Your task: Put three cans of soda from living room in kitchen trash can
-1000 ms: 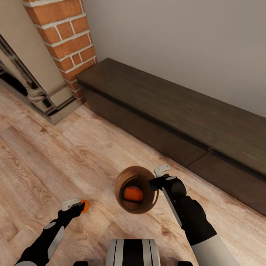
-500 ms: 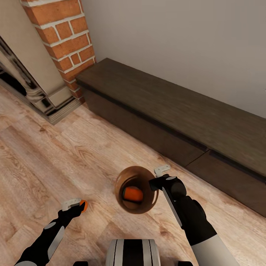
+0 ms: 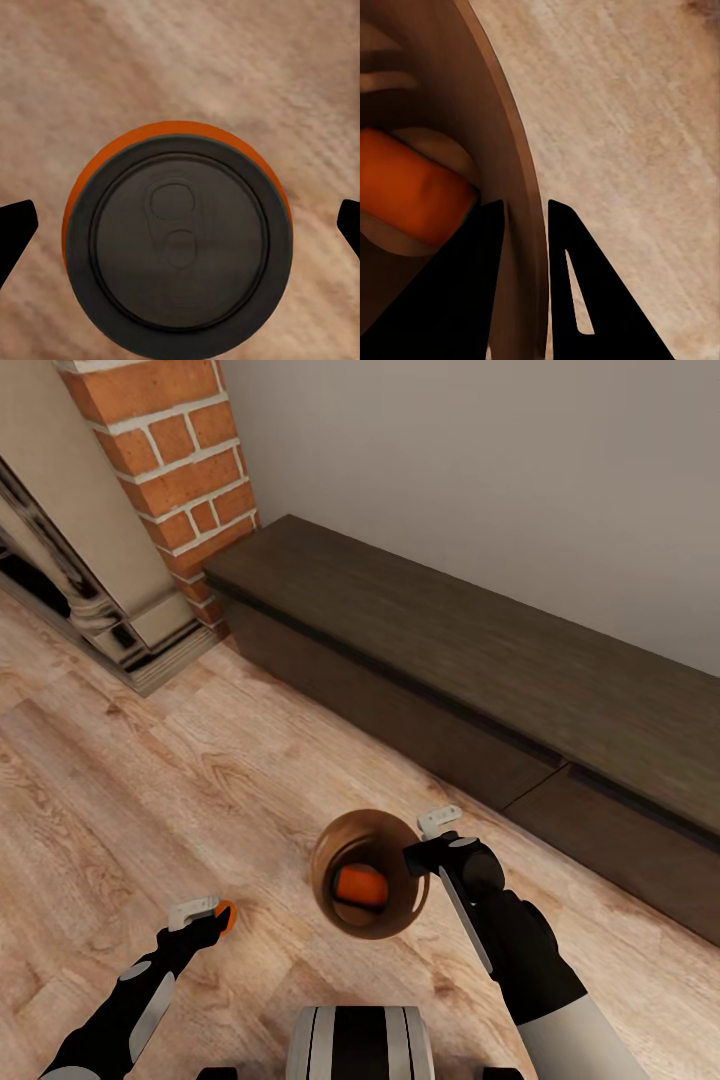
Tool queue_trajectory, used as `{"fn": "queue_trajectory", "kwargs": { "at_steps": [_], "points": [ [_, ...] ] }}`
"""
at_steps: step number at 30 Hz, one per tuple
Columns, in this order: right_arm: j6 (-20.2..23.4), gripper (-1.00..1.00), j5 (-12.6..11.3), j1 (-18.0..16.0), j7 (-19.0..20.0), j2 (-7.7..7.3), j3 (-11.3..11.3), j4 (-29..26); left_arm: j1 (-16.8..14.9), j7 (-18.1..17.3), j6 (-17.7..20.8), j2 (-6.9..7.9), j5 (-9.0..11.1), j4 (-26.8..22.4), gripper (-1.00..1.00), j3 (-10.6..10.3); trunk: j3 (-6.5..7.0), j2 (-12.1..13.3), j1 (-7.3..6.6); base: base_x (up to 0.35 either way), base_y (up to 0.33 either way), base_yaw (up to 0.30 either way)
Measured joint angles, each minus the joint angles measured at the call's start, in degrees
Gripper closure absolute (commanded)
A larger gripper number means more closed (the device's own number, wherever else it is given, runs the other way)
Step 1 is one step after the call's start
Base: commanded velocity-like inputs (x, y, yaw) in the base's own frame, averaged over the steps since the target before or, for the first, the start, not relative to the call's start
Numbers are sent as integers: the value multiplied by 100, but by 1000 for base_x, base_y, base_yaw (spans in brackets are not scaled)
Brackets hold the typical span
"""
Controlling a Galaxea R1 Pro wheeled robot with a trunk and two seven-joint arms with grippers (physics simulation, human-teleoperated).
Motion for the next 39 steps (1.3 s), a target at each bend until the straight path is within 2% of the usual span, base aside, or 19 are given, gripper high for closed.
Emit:
{"fn": "queue_trajectory", "kwargs": {
  "at_steps": [16, 39],
  "points": [
    [0, 100, 3, 0, 0, 0, 0, 0, 0, -2, 0, 0, 9, -1, 100, -1, 0, 0, 0, 0, 0, 0],
    [0, 100, 1, -1, 0, 0, 0, 0, 0, -6, 4, 0, 5, 0, 100, 1, 412, 921, -505, 0, 0, 0]
  ]
}}
